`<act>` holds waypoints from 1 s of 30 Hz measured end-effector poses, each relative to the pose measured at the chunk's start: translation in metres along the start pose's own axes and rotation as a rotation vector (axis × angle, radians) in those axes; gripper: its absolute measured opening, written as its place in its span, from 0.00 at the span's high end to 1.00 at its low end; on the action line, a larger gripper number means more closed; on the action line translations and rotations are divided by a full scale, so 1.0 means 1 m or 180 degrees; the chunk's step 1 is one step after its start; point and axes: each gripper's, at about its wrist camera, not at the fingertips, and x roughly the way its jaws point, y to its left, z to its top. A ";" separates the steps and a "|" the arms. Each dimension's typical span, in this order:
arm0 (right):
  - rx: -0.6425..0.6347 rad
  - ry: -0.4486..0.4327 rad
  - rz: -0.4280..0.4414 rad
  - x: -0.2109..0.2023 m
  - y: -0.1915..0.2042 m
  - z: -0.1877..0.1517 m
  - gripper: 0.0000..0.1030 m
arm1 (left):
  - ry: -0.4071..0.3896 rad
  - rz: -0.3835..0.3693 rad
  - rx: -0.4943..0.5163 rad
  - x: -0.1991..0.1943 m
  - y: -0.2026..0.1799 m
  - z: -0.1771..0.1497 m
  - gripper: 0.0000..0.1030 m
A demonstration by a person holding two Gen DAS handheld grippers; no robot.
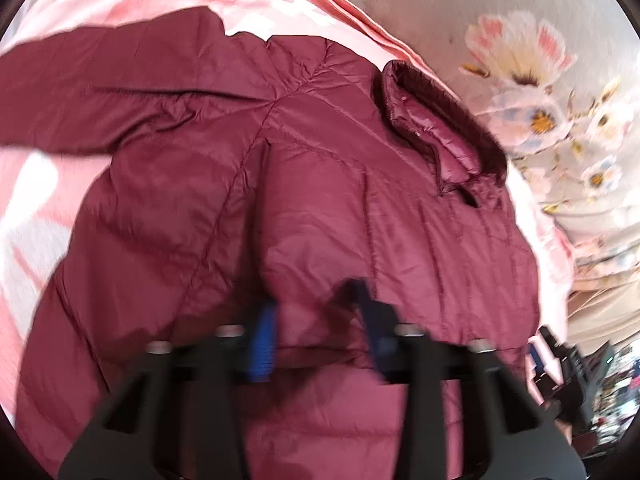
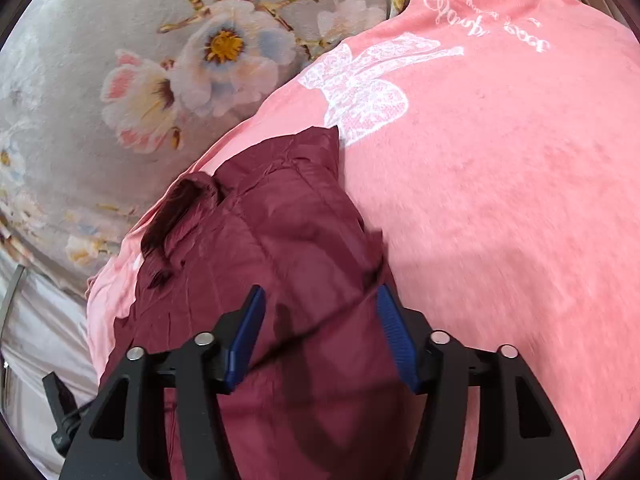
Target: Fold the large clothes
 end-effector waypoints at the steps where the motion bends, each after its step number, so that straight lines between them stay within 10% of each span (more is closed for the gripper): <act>1: -0.0012 -0.0009 -0.0023 0.005 0.002 0.004 0.63 | -0.0034 0.0043 0.0039 0.000 -0.001 0.002 0.88; 4: -0.0076 -0.0064 -0.0016 0.007 0.009 0.010 0.98 | -0.0154 0.0138 0.0163 -0.007 -0.003 0.009 0.96; 9: -0.0488 -0.0408 0.0045 -0.017 0.039 0.012 0.98 | -0.0376 0.0286 0.0362 -0.017 -0.004 0.018 0.97; 23: -0.0627 0.0126 -0.0515 0.019 0.018 -0.007 0.92 | -0.0321 0.0581 0.0488 0.003 0.004 0.003 0.93; 30: -0.0883 -0.0243 -0.0586 -0.030 0.040 0.001 0.88 | -0.0840 0.0755 0.0535 -0.063 -0.002 0.015 0.60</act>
